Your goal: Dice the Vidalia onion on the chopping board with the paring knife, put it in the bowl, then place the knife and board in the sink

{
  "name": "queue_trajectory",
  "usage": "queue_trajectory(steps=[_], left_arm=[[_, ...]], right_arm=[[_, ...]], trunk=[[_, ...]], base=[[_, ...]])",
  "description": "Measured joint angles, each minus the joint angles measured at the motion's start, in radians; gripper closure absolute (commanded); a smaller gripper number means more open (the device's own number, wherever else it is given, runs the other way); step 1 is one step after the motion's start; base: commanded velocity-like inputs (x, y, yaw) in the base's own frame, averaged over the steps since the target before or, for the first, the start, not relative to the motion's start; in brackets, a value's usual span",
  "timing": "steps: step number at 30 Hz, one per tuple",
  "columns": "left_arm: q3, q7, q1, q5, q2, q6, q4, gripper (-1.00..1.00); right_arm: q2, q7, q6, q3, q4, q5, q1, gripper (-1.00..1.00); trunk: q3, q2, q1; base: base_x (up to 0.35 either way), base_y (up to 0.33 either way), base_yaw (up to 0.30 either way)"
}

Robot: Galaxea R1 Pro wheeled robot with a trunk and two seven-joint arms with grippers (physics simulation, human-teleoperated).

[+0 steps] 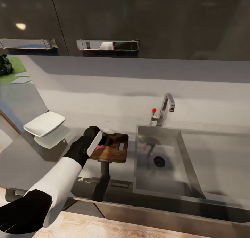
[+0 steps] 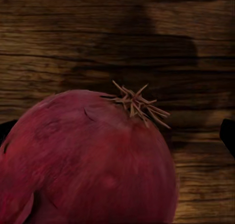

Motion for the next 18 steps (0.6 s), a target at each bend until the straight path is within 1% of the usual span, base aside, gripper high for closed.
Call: queue_trajectory(steps=[18], left_arm=[[0.003,0.000,0.000,-0.001,0.001,0.003,-0.010,-1.00]], right_arm=[[0.000,0.000,0.000,0.000,0.000,0.000,0.000,-1.00]], trunk=[[0.000,0.000,0.000]], base=[[0.000,0.000,0.000]])
